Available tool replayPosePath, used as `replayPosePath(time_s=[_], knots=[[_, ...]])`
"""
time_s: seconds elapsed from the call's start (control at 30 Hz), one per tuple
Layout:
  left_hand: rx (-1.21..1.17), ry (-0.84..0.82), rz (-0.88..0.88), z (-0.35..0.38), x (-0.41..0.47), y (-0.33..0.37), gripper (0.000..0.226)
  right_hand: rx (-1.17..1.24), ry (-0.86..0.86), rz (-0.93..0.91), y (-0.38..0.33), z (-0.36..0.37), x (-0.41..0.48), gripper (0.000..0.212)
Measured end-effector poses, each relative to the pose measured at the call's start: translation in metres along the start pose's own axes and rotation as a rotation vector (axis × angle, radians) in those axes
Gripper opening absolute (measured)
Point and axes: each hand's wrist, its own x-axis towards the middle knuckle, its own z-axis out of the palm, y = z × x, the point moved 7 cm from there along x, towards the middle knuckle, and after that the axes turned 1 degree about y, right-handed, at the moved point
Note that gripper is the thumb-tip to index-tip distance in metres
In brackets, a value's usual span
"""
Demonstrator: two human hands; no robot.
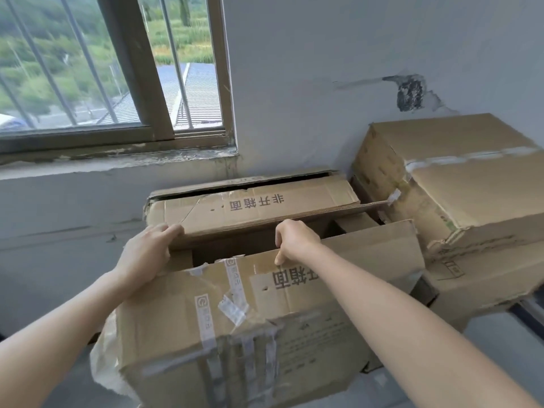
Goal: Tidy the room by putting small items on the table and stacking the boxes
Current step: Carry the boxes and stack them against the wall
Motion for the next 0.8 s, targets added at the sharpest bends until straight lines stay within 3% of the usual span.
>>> replayPosePath(time_s=[0.2,0.27,0.3,0.33,0.4,0.47,0.53,0.63,0.73,0.8], knots=[[-0.127,-0.259,-0.133,0.032,-0.03,-0.035,0.03,-0.002,-0.067,0.007,-0.005,0.065,0.018,0.022],[0.028,-0.261,-0.104,0.038,-0.052,-0.034,0.008,-0.01,-0.044,0.014,0.0,0.075,0.017,0.026],[0.098,-0.291,-0.111,0.047,-0.064,-0.034,0.017,-0.037,-0.01,-0.002,0.005,0.077,0.014,0.027],[0.147,-0.402,-0.108,0.067,-0.08,-0.034,0.043,-0.078,0.044,-0.036,0.007,0.081,0.007,0.027],[0.183,-0.429,-0.162,0.092,-0.106,-0.035,0.069,-0.165,0.259,-0.137,0.01,0.088,-0.014,0.023],[0.178,-0.449,-0.165,0.108,-0.123,-0.033,0.07,-0.236,0.454,-0.149,0.023,0.1,-0.033,0.028],[0.163,-0.476,-0.159,0.112,-0.127,-0.029,0.07,-0.183,0.533,-0.127,0.04,0.109,-0.036,0.034],[0.134,-0.535,-0.2,0.112,-0.121,-0.033,0.075,-0.164,0.509,-0.072,0.05,0.113,-0.022,0.042],[0.075,-0.505,-0.267,0.098,-0.112,-0.035,0.08,-0.173,0.456,-0.005,0.049,0.112,-0.013,0.065],[0.066,-0.464,-0.374,0.093,-0.117,-0.037,0.069,-0.15,0.444,0.023,0.048,0.109,-0.012,0.08]])
